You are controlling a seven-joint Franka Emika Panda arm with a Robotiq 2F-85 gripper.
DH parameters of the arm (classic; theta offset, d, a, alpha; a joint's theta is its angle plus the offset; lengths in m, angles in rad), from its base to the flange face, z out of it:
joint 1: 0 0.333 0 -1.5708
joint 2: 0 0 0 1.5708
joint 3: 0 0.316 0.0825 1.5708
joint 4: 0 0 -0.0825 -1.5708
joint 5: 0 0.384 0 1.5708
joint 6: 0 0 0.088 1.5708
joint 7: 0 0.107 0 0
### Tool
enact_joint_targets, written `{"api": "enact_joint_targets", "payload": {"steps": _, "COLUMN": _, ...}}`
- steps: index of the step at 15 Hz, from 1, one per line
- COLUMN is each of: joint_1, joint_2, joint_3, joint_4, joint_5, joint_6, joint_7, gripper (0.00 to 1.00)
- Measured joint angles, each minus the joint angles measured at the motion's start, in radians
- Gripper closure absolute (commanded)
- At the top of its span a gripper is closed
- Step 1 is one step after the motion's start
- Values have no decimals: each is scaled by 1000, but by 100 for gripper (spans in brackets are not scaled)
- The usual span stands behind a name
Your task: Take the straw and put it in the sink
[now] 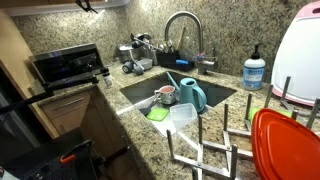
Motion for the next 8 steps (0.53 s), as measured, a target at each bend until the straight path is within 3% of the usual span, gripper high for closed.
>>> {"api": "enact_joint_targets", "payload": {"steps": 4, "joint_1": 126, "joint_2": 62, "joint_3": -39, "joint_4": 61, "joint_5": -41, "joint_6": -84, "joint_7": 0, "gripper": 0}}
{"api": "enact_joint_targets", "payload": {"steps": 8, "joint_1": 206, "joint_2": 125, "joint_3": -74, "joint_4": 92, "joint_5": -35, "joint_6": -102, "joint_7": -38, "gripper": 0}}
